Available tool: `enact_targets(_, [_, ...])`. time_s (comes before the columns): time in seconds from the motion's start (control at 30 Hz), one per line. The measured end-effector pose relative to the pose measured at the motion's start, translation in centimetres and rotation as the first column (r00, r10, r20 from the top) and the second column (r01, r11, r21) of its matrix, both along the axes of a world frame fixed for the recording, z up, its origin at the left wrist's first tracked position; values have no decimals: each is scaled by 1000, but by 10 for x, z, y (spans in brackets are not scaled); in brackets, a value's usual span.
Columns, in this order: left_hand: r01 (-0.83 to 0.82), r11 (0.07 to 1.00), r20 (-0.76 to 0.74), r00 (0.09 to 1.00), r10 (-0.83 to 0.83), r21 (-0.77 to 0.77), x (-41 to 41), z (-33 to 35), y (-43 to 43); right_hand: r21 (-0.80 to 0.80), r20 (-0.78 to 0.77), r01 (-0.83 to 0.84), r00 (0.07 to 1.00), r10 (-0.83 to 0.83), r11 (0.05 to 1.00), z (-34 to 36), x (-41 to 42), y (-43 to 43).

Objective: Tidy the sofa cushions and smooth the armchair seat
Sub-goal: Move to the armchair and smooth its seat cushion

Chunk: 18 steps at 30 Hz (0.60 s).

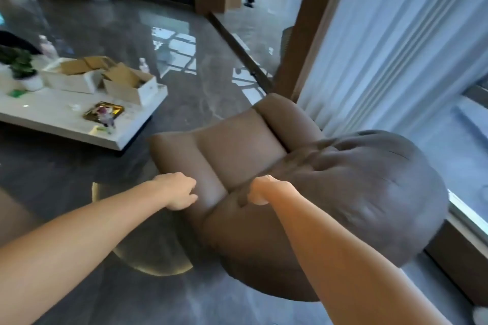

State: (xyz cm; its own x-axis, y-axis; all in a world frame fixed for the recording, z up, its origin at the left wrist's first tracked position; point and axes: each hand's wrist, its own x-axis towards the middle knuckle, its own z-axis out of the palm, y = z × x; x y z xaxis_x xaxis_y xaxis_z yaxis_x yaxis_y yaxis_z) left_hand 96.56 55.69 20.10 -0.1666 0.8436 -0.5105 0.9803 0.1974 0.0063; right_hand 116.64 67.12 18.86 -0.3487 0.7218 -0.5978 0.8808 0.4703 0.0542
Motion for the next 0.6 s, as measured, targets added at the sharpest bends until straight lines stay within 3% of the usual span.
enact_targets(0.13, [-13,998,258,966,-4,62,127,-16,65,115,77,-62,996,53,991,-10,134,47])
enact_targets(0.23, [-63,998,398,915,59,-3,212,-48,82,202,-29,-147,987,156,968,-21,217,71])
enact_targets(0.33, [-136,985,388,906,168,-109,276,-79,94,245,-164,-193,957,237,950,-28,261,89])
enact_targets(0.6, [-176,983,349,919,184,-54,327,-110,123,317,-285,-326,863,418,891,-46,306,128])
